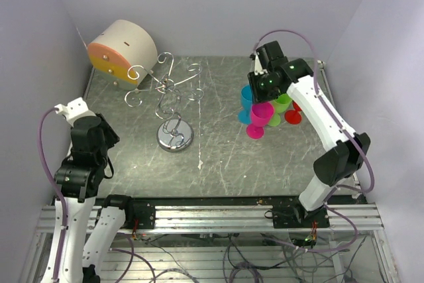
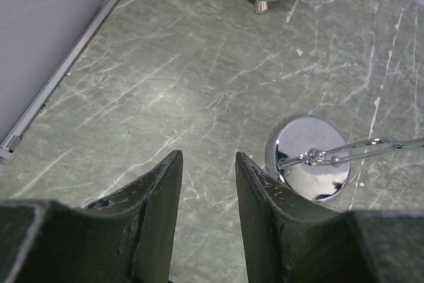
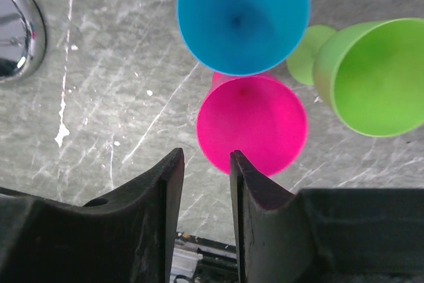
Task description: Take the wine glass off the wine glass rack
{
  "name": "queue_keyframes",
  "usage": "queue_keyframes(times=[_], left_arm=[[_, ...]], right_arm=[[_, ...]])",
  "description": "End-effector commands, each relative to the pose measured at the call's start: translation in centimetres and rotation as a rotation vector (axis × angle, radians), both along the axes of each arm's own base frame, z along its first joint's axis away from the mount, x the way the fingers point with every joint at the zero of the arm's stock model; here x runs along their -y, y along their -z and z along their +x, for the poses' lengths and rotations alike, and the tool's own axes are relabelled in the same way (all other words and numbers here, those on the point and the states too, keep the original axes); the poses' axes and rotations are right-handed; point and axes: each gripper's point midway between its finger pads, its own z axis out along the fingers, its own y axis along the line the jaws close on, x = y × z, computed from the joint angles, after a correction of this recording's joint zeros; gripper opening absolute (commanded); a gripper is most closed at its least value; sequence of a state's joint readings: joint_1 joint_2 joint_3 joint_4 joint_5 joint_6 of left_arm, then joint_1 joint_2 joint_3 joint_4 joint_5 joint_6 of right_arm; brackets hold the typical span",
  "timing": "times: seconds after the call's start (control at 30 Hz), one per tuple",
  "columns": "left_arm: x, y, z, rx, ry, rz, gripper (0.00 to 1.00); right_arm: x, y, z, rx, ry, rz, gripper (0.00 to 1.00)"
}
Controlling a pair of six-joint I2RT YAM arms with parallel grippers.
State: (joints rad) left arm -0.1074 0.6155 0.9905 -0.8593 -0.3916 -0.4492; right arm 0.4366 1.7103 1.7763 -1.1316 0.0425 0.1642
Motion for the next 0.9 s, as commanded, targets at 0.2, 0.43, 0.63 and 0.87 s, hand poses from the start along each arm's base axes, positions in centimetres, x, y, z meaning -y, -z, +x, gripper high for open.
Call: queue_keyframes(times=[0.2,0.43,0.63,0.87], left_arm=[[-1.0,-0.2,0.4,0.209,-0.07,-0.019,0.51],[0.2,0.3,0.8,0.147,-0.002,-0.031,0.61],[-0.2,0.1,0.2,0.161,-0.03,-0.036,0.66],[0.0,0.6,0.3,0.141,-0.022,-0.034,0.65]], right_arm=[[2.9,-9.9,0.0,0.495,0.203,0.182,0.94],[4.1,-11.2,-3.2,0.706,0.247,0.364,1.0],[4.7,-11.6,-5.0,0.763,0.222,0.39,1.0],[5.2,-8.6,-4.8,0.686,0.243,0.318,1.0]])
